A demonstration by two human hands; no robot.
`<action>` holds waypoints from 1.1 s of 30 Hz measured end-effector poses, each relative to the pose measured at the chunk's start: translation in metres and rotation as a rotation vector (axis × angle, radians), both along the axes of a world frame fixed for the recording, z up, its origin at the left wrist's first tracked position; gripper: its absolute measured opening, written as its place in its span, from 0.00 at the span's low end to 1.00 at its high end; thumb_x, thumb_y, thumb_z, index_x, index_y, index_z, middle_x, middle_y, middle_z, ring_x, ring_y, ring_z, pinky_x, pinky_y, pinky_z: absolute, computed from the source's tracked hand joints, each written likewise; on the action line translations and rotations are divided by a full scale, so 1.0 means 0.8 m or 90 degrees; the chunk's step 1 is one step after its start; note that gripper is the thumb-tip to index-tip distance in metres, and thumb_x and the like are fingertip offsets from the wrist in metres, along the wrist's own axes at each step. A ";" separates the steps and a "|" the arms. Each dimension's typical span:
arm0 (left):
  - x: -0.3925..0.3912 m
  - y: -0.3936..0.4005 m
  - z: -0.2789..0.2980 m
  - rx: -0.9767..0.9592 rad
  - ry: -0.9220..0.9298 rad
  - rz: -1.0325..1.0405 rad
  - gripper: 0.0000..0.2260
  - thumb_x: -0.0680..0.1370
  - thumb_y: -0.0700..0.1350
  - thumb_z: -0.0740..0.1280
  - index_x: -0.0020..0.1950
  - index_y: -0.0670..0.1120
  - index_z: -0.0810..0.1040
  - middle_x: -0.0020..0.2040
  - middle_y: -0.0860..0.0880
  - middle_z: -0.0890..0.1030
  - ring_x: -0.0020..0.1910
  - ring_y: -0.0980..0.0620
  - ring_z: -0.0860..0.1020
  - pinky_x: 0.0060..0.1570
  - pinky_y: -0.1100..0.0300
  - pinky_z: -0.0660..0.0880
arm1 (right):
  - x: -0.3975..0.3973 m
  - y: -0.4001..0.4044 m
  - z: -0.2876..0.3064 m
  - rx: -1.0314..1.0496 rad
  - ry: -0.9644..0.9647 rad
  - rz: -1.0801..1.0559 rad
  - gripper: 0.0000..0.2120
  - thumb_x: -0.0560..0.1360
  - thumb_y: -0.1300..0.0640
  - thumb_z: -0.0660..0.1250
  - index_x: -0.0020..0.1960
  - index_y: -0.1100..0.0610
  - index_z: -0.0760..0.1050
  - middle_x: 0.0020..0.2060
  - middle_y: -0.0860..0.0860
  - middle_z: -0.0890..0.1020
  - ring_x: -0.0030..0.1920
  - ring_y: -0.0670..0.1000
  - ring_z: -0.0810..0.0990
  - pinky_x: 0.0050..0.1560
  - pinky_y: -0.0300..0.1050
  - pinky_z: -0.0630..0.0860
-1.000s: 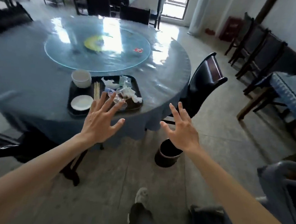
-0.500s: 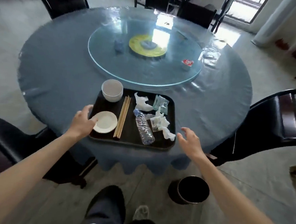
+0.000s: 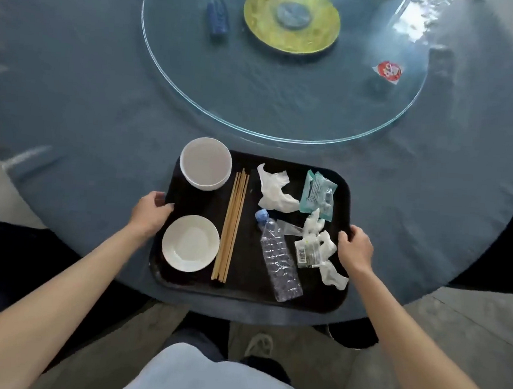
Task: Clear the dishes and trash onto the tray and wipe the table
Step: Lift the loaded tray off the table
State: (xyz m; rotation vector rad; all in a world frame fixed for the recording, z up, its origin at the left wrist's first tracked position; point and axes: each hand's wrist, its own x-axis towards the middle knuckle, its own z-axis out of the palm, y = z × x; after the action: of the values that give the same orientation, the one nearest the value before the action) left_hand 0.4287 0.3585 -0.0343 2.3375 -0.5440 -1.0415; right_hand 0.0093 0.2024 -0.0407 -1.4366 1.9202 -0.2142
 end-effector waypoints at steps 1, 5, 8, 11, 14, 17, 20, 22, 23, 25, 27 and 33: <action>0.000 -0.002 -0.003 -0.005 -0.001 0.002 0.17 0.77 0.43 0.73 0.65 0.43 0.78 0.59 0.46 0.83 0.60 0.44 0.80 0.64 0.46 0.75 | 0.004 -0.004 -0.004 -0.010 -0.003 -0.022 0.18 0.83 0.58 0.62 0.71 0.63 0.74 0.63 0.60 0.81 0.65 0.61 0.78 0.68 0.58 0.72; 0.005 0.002 -0.016 -0.019 -0.029 0.010 0.15 0.76 0.37 0.72 0.61 0.48 0.80 0.52 0.51 0.84 0.54 0.49 0.81 0.61 0.50 0.77 | 0.013 -0.007 -0.016 -0.044 -0.035 -0.118 0.16 0.83 0.61 0.64 0.70 0.61 0.77 0.62 0.57 0.83 0.63 0.58 0.80 0.68 0.57 0.75; 0.012 0.002 -0.020 -0.018 -0.003 0.038 0.15 0.74 0.35 0.73 0.57 0.51 0.81 0.49 0.53 0.84 0.53 0.50 0.82 0.53 0.54 0.79 | 0.012 -0.007 -0.020 -0.071 -0.011 -0.129 0.14 0.82 0.60 0.67 0.66 0.61 0.80 0.57 0.57 0.85 0.58 0.57 0.82 0.63 0.54 0.77; 0.021 -0.003 -0.021 -0.005 0.034 0.046 0.14 0.74 0.34 0.73 0.55 0.49 0.81 0.49 0.51 0.85 0.52 0.48 0.83 0.48 0.54 0.79 | 0.004 -0.013 -0.016 -0.050 -0.009 -0.125 0.12 0.80 0.58 0.70 0.62 0.58 0.82 0.51 0.53 0.86 0.51 0.51 0.82 0.57 0.46 0.76; 0.027 -0.004 -0.022 0.007 0.021 0.010 0.13 0.75 0.33 0.73 0.56 0.47 0.80 0.48 0.50 0.84 0.51 0.47 0.82 0.53 0.49 0.80 | -0.001 -0.017 -0.014 -0.041 -0.003 -0.097 0.11 0.77 0.60 0.73 0.60 0.57 0.83 0.45 0.49 0.85 0.47 0.50 0.82 0.53 0.42 0.74; 0.028 -0.007 -0.023 0.013 -0.006 -0.026 0.13 0.75 0.34 0.73 0.56 0.46 0.79 0.46 0.50 0.82 0.48 0.47 0.81 0.49 0.50 0.79 | 0.001 -0.017 -0.017 -0.060 -0.003 -0.094 0.11 0.77 0.62 0.72 0.60 0.60 0.83 0.47 0.53 0.86 0.48 0.51 0.83 0.54 0.46 0.77; 0.025 -0.009 -0.023 0.014 -0.016 -0.035 0.13 0.75 0.33 0.72 0.56 0.46 0.79 0.44 0.50 0.81 0.45 0.48 0.80 0.46 0.52 0.77 | 0.000 -0.016 -0.019 -0.076 -0.009 -0.103 0.12 0.77 0.63 0.72 0.61 0.61 0.82 0.49 0.54 0.86 0.48 0.51 0.82 0.54 0.43 0.75; 0.026 -0.009 -0.021 0.014 -0.016 -0.037 0.12 0.75 0.33 0.72 0.55 0.46 0.79 0.45 0.48 0.82 0.44 0.48 0.79 0.46 0.52 0.77 | 0.000 -0.017 -0.020 -0.083 -0.006 -0.106 0.13 0.77 0.63 0.72 0.61 0.61 0.82 0.50 0.54 0.86 0.48 0.50 0.82 0.53 0.42 0.74; 0.026 -0.010 -0.020 0.015 -0.017 -0.037 0.12 0.75 0.33 0.72 0.55 0.46 0.79 0.45 0.48 0.81 0.44 0.48 0.79 0.45 0.52 0.77 | -0.001 -0.017 -0.020 -0.084 -0.006 -0.108 0.13 0.77 0.63 0.72 0.61 0.61 0.82 0.50 0.54 0.86 0.48 0.50 0.81 0.52 0.41 0.73; 0.028 -0.010 -0.016 0.016 -0.025 -0.042 0.12 0.75 0.34 0.72 0.55 0.47 0.78 0.44 0.49 0.81 0.43 0.49 0.78 0.42 0.54 0.76 | 0.000 -0.017 -0.018 -0.089 -0.012 -0.111 0.13 0.77 0.63 0.72 0.61 0.60 0.82 0.50 0.54 0.86 0.48 0.50 0.81 0.52 0.41 0.73; 0.029 -0.011 -0.008 0.010 -0.034 -0.045 0.12 0.75 0.34 0.73 0.55 0.47 0.78 0.44 0.50 0.80 0.43 0.50 0.78 0.41 0.55 0.75 | -0.002 -0.018 -0.016 -0.097 -0.022 -0.117 0.13 0.77 0.63 0.72 0.61 0.60 0.83 0.51 0.54 0.86 0.49 0.51 0.82 0.54 0.43 0.76; 0.017 -0.018 0.020 -0.014 -0.040 -0.077 0.12 0.75 0.34 0.73 0.54 0.47 0.79 0.47 0.47 0.81 0.45 0.46 0.79 0.44 0.54 0.75 | -0.023 -0.012 -0.005 -0.115 -0.054 -0.149 0.12 0.76 0.62 0.73 0.59 0.58 0.83 0.47 0.51 0.87 0.49 0.52 0.85 0.58 0.53 0.82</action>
State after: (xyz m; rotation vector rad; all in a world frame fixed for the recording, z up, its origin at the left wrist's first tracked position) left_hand 0.4427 0.3444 -0.0181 2.3497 -0.7254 -1.0133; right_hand -0.0091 0.1924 -0.0449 -1.2901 2.0385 -0.5609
